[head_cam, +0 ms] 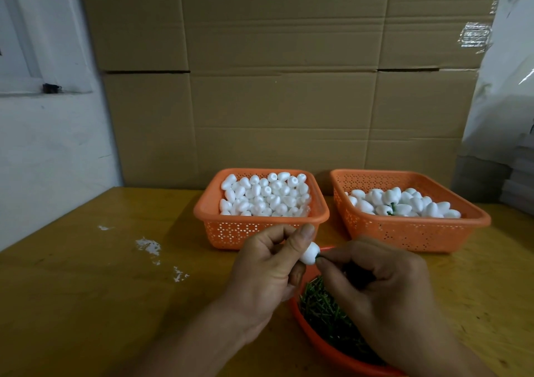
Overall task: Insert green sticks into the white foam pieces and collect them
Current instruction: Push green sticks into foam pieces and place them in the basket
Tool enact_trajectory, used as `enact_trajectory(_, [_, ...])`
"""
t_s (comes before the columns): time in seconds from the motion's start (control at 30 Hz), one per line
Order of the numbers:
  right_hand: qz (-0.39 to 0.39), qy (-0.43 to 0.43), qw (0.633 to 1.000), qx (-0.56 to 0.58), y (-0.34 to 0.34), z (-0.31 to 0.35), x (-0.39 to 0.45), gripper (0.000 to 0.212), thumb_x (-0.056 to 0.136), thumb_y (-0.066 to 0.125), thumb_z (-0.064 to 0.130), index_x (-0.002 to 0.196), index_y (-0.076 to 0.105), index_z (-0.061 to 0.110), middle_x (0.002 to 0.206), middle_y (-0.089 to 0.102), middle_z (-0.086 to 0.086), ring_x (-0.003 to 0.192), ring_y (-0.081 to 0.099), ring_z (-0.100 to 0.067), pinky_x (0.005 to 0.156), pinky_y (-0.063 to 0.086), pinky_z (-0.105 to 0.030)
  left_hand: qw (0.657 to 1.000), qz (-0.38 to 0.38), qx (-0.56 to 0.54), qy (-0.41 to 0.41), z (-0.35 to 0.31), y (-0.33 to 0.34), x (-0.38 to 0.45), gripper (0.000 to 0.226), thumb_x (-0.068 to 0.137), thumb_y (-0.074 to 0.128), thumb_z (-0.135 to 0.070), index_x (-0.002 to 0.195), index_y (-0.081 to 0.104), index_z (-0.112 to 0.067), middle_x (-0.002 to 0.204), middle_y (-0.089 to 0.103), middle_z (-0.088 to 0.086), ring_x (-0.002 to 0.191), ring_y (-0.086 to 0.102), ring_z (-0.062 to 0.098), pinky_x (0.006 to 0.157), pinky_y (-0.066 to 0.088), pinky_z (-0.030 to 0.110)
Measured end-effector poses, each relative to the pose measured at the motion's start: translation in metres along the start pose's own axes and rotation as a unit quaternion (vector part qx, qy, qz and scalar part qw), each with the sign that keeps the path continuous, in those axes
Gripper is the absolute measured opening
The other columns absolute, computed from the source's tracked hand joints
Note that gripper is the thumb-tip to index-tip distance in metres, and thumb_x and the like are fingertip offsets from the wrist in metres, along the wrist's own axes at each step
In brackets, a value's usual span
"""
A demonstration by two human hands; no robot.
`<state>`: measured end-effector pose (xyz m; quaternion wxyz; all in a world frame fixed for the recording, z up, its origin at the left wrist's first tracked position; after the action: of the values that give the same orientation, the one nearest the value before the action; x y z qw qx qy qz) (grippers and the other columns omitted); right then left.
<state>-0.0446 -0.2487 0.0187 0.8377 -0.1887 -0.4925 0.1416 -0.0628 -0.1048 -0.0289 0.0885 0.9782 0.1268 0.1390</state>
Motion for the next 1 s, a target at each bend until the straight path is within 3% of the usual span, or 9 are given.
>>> enact_trajectory(0.07, [-0.003, 0.016, 1.0, -0.004, -0.001, -0.005, 0.001, 0.013, 0.08, 0.084, 0.015, 0.084, 0.081, 0.026, 0.069, 0.067, 0.015, 0.061, 0.064, -0.005, 0.051, 0.046, -0.018, 1.0, 0.009, 0.01, 0.011, -0.002, -0.001, 0.001, 0.045, 0.077, 0.072, -0.047, 0.084, 0.069, -0.003, 0.054, 0.043, 0.004, 0.042, 0.035, 0.01, 0.041, 0.029, 0.019])
enact_trajectory(0.17, [-0.008, 0.055, 0.998, 0.013, -0.003, -0.013, 0.0, 0.009, 0.08, 0.08, 0.02, 0.083, 0.08, 0.029, 0.066, 0.068, 0.012, 0.057, 0.063, -0.009, 0.049, 0.044, -0.015, 0.999, 0.047, 0.008, 0.017, -0.003, 0.002, 0.002, 0.024, 0.082, 0.08, -0.036, 0.089, 0.077, -0.013, 0.061, 0.049, 0.003, 0.05, 0.043, 0.011, 0.047, 0.036, 0.019])
enact_trajectory(0.27, [-0.013, 0.1, 0.993, 0.056, -0.002, -0.021, -0.001, 0.01, 0.079, 0.079, 0.023, 0.08, 0.078, 0.032, 0.065, 0.07, 0.012, 0.053, 0.063, -0.007, 0.046, 0.044, -0.014, 0.997, 0.073, -0.001, 0.023, -0.002, 0.004, 0.002, 0.019, 0.084, 0.074, -0.027, 0.098, 0.077, -0.015, 0.064, 0.05, 0.002, 0.056, 0.046, 0.01, 0.053, 0.04, 0.02])
enact_trajectory(0.4, [-0.01, 0.133, 0.985, 0.109, 0.001, -0.025, -0.003, 0.013, 0.08, 0.081, 0.022, 0.08, 0.077, 0.035, 0.067, 0.074, 0.01, 0.054, 0.067, -0.008, 0.048, 0.054, -0.027, 0.995, 0.06, 0.046, 0.066, -0.006, 0.004, 0.003, 0.027, 0.082, 0.073, -0.039, 0.098, 0.076, -0.017, 0.062, 0.05, -0.003, 0.056, 0.046, 0.008, 0.054, 0.041, 0.019])
enact_trajectory(0.5, [0.006, 0.144, 0.979, 0.147, 0.005, -0.024, -0.004, 0.014, 0.08, 0.08, 0.025, 0.083, 0.076, 0.038, 0.067, 0.074, 0.008, 0.052, 0.065, -0.006, 0.047, 0.048, -0.017, 0.988, 0.041, 0.109, 0.104, -0.011, 0.002, 0.001, 0.029, 0.084, 0.068, -0.047, 0.096, 0.075, -0.022, 0.063, 0.052, -0.005, 0.058, 0.048, 0.006, 0.056, 0.042, 0.018])
enact_trajectory(0.67, [0.017, 0.144, 0.972, 0.185, 0.009, -0.02, -0.004, 0.007, 0.075, 0.073, 0.04, 0.08, 0.077, 0.036, 0.063, 0.072, 0.006, 0.047, 0.061, -0.008, 0.044, 0.046, -0.019, 0.975, 0.051, 0.165, 0.142, -0.02, 0.006, -0.004, 0.025, 0.088, 0.061, -0.05, 0.094, 0.07, -0.027, 0.065, 0.056, -0.013, 0.063, 0.051, 0.002, 0.06, 0.044, 0.017])
enact_trajectory(1.0, [-0.005, 0.147, 0.966, 0.213, 0.01, -0.016, -0.005, 0.005, 0.074, 0.075, 0.032, 0.078, 0.078, 0.03, 0.061, 0.071, 0.001, 0.049, 0.062, -0.009, 0.046, 0.047, -0.019, 0.964, 0.056, 0.193, 0.176, -0.03, 0.009, -0.008, 0.018, 0.094, 0.059, -0.047, 0.09, 0.066, -0.03, 0.065, 0.054, -0.015, 0.059, 0.047, -0.001, 0.057, 0.04, 0.015])
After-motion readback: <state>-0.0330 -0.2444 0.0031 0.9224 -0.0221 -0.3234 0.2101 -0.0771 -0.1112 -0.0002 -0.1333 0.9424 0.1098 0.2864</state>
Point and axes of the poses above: each hand's wrist, its own x-axis towards the middle knuckle, its own y-axis out of the palm, z = x × y, the point moved 8 cm from there along x, towards the middle knuckle
